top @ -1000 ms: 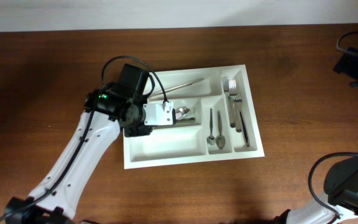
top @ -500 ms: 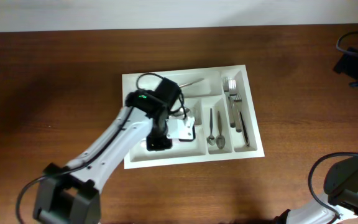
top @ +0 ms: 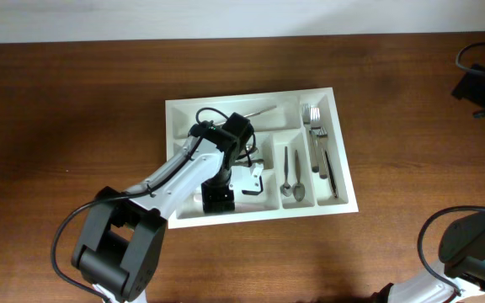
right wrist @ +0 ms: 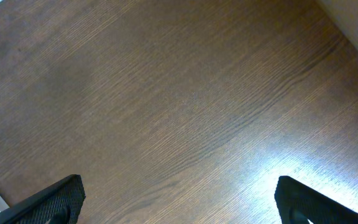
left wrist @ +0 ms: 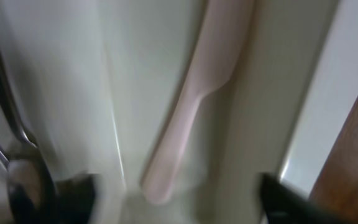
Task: Pack container
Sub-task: 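Lower the knife into the lower-left slot and open the left gripper, then withdraw the left gripper up and to the left of the tray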
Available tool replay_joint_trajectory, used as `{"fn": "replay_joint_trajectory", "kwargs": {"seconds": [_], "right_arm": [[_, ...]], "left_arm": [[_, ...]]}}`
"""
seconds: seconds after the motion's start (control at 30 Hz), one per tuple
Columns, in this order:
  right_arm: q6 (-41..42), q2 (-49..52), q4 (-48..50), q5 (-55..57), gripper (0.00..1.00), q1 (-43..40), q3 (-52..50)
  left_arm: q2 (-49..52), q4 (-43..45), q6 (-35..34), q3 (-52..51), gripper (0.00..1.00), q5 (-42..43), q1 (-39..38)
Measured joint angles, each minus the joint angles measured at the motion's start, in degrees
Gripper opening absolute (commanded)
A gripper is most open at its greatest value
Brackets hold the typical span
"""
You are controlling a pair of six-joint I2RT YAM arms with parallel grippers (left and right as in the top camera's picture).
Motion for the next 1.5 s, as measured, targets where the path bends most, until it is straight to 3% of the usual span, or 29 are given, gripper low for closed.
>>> {"fn": "replay_joint_trajectory", "kwargs": {"seconds": [0.2,0.37,0.63,0.83,1.0,1.5], "right_arm": [[0.0,0.0,0.0,0.0,0.99,0.0,0.0],[0.0,0.0,0.0,0.0,0.99,0.0,0.0],[0.0,0.0,0.0,0.0,0.99,0.0,0.0],[0.0,0.0,0.0,0.0,0.99,0.0,0.0],[0.0,0.0,0.0,0.0,0.99,0.0,0.0],[0.0,0.0,0.0,0.0,0.99,0.0,0.0]], "left_arm": [[0.0,-7.1,-4.5,6.6,0.99,-1.3,-0.2],[-0.3,-14.7,-10.8,22.3,0.99,-1.5,1.3],[-3.2,-18.9,-25.2,40.4,0.99,-6.1,13.7],[-3.7,-17.6,-38.3,41.3,0.99,-8.3,31.2],[-3.7,-14.3,-42.5,41.3,0.99,-7.7,41.2],[-2.6,-12.2,-44.5,40.2,0.99,-6.8,44.5]]}}
